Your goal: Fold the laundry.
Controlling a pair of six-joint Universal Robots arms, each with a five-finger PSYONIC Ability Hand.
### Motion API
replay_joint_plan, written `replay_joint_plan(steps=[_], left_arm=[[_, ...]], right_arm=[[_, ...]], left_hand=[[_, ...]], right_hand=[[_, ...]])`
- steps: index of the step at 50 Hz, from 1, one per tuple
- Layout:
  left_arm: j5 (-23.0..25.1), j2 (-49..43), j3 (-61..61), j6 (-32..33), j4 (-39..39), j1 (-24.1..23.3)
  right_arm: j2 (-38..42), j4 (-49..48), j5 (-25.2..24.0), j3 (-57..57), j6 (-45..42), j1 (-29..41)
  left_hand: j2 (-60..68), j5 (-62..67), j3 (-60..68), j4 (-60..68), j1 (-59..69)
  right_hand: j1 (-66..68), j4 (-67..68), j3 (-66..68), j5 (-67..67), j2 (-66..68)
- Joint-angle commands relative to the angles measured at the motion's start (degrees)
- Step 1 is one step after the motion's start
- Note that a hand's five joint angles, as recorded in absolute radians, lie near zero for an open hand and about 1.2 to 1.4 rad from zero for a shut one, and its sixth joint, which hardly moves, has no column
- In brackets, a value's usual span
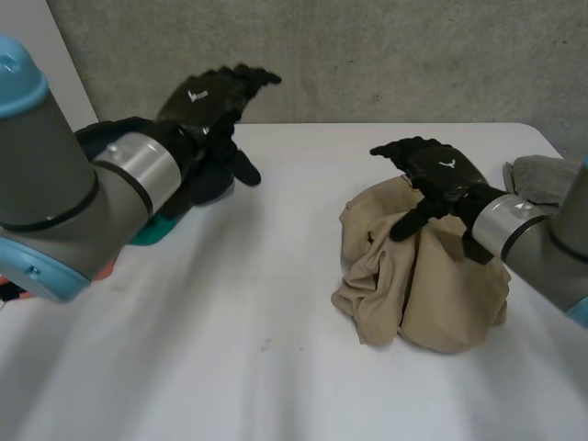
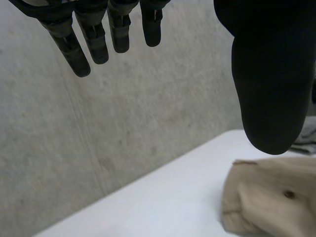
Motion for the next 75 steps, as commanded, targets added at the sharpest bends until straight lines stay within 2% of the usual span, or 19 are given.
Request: replay_joint_plan(steps=[1,12,23,25,26,30,33,35,36,37,40,46,54,59,63,65,66,69,75], left_arm=[[-0.1,-3.5,-1.4,0.1,0.1,-2.9],[0.3,-11.8,2.0,0.4,3.8,-10.2],[-0.4,-23.4,7.9,0.5,3.8,-18.3],[-0.5,-24.0,8.1,0.6,3.9,-18.5],[-0.6,-24.1,8.2,0.6,4.0,-18.5],[-3.4,-23.4,8.2,0.6,5.6,-18.5],[-6.3,-22.3,8.0,0.6,6.4,-18.3],[-8.5,-20.1,7.8,0.6,6.7,-18.0],[-8.9,-19.3,7.8,0.6,6.7,-17.8],[-9.3,-17.7,7.7,0.6,6.7,-17.2],[-9.3,-15.7,7.6,0.8,6.7,-15.9],[-9.2,-11.0,8.7,1.4,6.8,-10.3],[-9.0,-11.6,13.7,2.0,7.2,-5.4],[-9.1,-15.6,16.4,2.1,9.2,-4.5],[-8.9,-19.8,17.0,2.6,10.5,-1.9],[-8.8,-22.4,17.1,3.1,10.9,-0.9],[-8.8,-23.2,17.2,3.4,11.1,-0.7],[-8.5,-25.4,17.5,5.0,11.4,-0.3],[-9.2,-24.9,16.6,8.6,11.0,1.1]], right_arm=[[-5.5,8.4,1.0,-3.3,-4.4,-5.3],[-10.5,11.4,1.0,-1.1,-1.6,-11.0],[-4.4,24.5,0.6,-4.2,-21.2,-15.5],[-0.8,26.0,0.5,-4.7,-28.1,-15.5],[0.4,26.0,0.7,-4.6,-30.0,-15.3],[6.0,25.2,0.1,-4.7,-35.3,-12.0],[10.6,22.5,0.1,-5.6,-35.2,-9.3],[11.7,21.6,0.0,-5.7,-35.2,-8.3],[11.8,21.1,-0.1,-5.9,-35.0,-7.6],[11.8,20.7,-0.2,-5.9,-34.5,-7.1],[9.3,18.0,-0.9,-6.2,-28.6,-5.9],[-6.9,12.0,-1.2,-5.7,-13.3,-5.7],[-15.7,13.5,0.5,-7.8,-1.0,-3.8],[-13.9,13.3,3.4,-7.9,1.5,5.6],[-5.6,13.3,9.1,-8.4,1.3,12.4],[-2.2,13.4,11.3,-8.7,1.2,14.3],[0.7,13.5,13.4,-9.2,1.0,15.7],[4.1,13.9,15.5,-10.0,0.5,17.2],[2.8,14.0,16.6,-12.0,0.0,17.3]], left_hand=[[0.0,-0.8,-0.2,0.4,1.0],[0.3,-0.4,0.1,0.8,1.3],[2.7,1.9,2.5,3.1,3.6],[12.4,11.6,12.2,12.8,13.3],[32.8,32.0,32.6,33.2,33.7],[67.2,66.4,67.0,67.6,68.1],[67.9,67.2,67.7,68.4,68.9],[67.9,67.2,67.7,68.4,68.9],[67.9,67.2,67.7,68.4,68.9],[67.9,67.2,67.7,68.4,68.9],[67.9,67.2,67.7,68.4,68.9],[67.9,67.2,67.7,68.4,68.9],[67.9,67.2,67.7,68.4,68.9],[67.9,67.2,67.7,68.4,68.9],[67.9,67.2,67.7,68.4,68.9],[54.9,54.1,54.7,55.3,55.9],[45.9,45.1,45.6,46.3,46.8],[14.2,13.4,14.0,14.6,15.1],[8.4,7.6,8.2,8.8,9.4]], right_hand=[[-2.9,-2.3,-2.2,-2.8,-2.2],[-2.9,-2.3,-2.2,-2.8,-2.2],[-2.9,-2.3,-2.2,-2.8,-2.2],[-2.9,-2.3,-2.2,-2.8,-2.2],[-2.9,-2.3,-2.2,-2.8,-2.2],[-2.9,-2.3,-2.2,-2.8,-2.2],[-2.9,-2.3,-2.2,-2.8,-2.2],[20.0,20.5,20.7,20.0,20.7],[54.4,55.0,55.1,54.5,55.1],[67.0,67.6,67.7,67.1,67.7],[67.1,67.7,67.8,67.2,67.8],[67.1,67.7,67.8,67.2,67.8],[67.1,67.7,67.8,67.2,67.8],[67.1,67.7,67.8,67.2,67.8],[67.1,67.7,67.8,67.2,67.8],[67.1,67.7,67.8,67.2,67.8],[45.1,45.6,45.7,45.1,45.8],[0.6,1.1,1.2,0.6,1.3],[-2.9,-2.3,-2.2,-2.8,-2.2]])
